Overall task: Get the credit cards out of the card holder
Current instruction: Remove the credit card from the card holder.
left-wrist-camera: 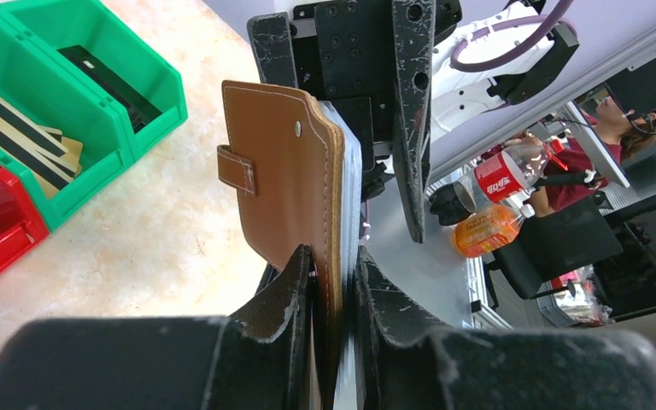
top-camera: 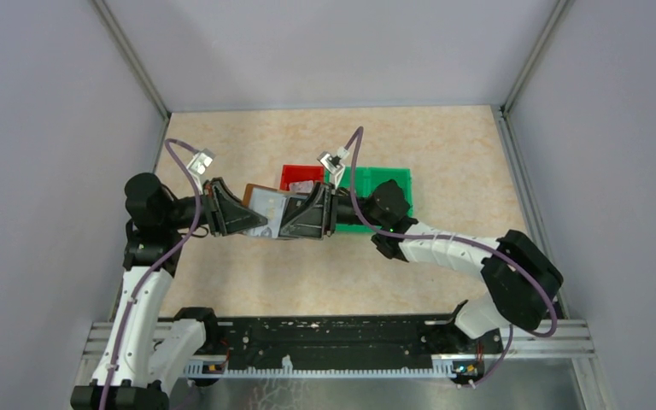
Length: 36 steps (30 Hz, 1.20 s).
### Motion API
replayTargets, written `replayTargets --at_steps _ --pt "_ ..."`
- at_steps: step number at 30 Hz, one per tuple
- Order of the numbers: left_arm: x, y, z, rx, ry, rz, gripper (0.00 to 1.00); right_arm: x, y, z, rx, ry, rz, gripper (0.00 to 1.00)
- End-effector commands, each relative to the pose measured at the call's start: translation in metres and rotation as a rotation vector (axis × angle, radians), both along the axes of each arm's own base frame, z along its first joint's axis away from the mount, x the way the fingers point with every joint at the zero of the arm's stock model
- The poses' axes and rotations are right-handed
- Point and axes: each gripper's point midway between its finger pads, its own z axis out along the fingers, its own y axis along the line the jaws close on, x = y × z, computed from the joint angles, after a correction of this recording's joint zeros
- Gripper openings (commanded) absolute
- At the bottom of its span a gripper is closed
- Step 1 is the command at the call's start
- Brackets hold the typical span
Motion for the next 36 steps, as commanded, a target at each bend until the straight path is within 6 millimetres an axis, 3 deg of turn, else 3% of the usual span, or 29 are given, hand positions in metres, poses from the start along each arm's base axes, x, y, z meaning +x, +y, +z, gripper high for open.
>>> replayTargets --at_steps 1,6,13,24,31,33,36 --pt "-0.014 -0.002 0.013 -0.007 -0.051 -0.057 0.0 -0.002 0.011 0.025 0.077 -0.037 0.006 0.47" --pt "-0.012 -0.002 0.009 -0.003 -0.054 -0.047 0.0 -0.003 0.012 0.03 0.108 -0.018 0.022 0.36" --pt "0.003 0.0 -0.006 0.036 -0.076 0.024 0.19 0.008 0.02 0.022 0.065 0.025 -0.012 0.18" --pt "-0.004 -0.001 -0.007 0.023 -0.031 -0.01 0.24 0.012 0.022 0.018 0.052 0.033 -0.049 0.0" --pt "-0.014 -0.002 0.002 -0.011 0.035 -0.062 0.42 0.006 0.013 0.013 0.086 0.037 -0.052 0.0" --pt "-0.015 -0.002 0.003 -0.017 0.038 -0.07 0.42 0.006 0.011 0.009 0.083 0.035 -0.062 0.0" --pt "-0.016 -0.002 0.004 -0.021 0.048 -0.074 0.34 0.004 0.008 0.007 0.089 0.033 -0.066 0.0"
